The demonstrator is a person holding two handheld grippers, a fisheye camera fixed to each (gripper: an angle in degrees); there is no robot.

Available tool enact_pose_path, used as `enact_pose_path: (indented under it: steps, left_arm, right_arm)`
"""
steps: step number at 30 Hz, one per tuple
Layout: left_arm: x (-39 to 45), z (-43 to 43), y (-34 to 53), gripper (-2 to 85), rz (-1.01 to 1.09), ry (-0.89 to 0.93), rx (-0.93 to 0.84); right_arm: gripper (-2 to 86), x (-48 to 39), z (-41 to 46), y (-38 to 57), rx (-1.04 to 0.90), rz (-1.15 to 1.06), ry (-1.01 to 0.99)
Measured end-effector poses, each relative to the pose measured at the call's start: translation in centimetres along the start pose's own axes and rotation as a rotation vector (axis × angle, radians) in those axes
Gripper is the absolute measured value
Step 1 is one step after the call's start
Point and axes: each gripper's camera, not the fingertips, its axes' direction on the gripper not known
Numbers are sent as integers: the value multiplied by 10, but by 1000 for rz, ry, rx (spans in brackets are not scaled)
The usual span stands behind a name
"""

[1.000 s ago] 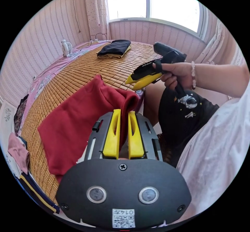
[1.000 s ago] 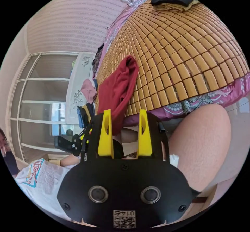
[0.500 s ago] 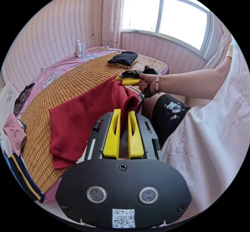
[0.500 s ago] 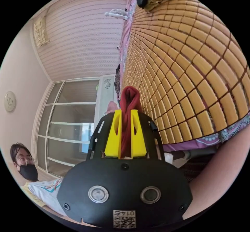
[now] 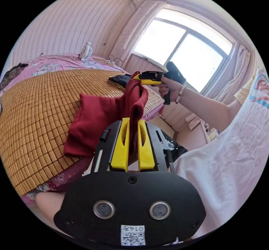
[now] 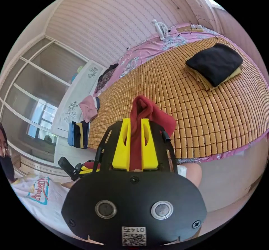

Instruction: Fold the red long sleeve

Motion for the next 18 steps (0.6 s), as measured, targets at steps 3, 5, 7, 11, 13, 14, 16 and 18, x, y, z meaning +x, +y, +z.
enact_pose_path:
  steps: [3, 5, 7, 11, 13, 14, 16, 18]
  left_arm:
    - [-70, -4, 25, 44, -242, -64, -12]
    - [-107, -5, 46, 37, -363, -94, 6]
    - [-145, 1, 72, 35, -479, -134, 6]
    - [-182, 19, 102, 34, -565, -142, -15]
    - [-201, 32, 112, 30, -595, -165, -45]
    - [-207, 36, 115, 29, -610, -163, -56]
    - [-226, 49, 126, 22, -622, -145, -70]
    - [-230, 55, 128, 15, -565, -160, -81]
  right_arm:
    - [72, -45, 87, -61, -140, -23, 54]
    - [69, -63, 137, -90, -201, -23, 74]
    - [63, -78, 194, -118, -277, -32, 86]
    - [42, -100, 247, -146, -341, -89, 197]
    - [25, -110, 273, -163, -391, -138, 253]
    - [22, -112, 279, -167, -408, -140, 269]
    - [11, -122, 304, -181, -466, -188, 344]
    - [4, -137, 324, -189, -493, -255, 430]
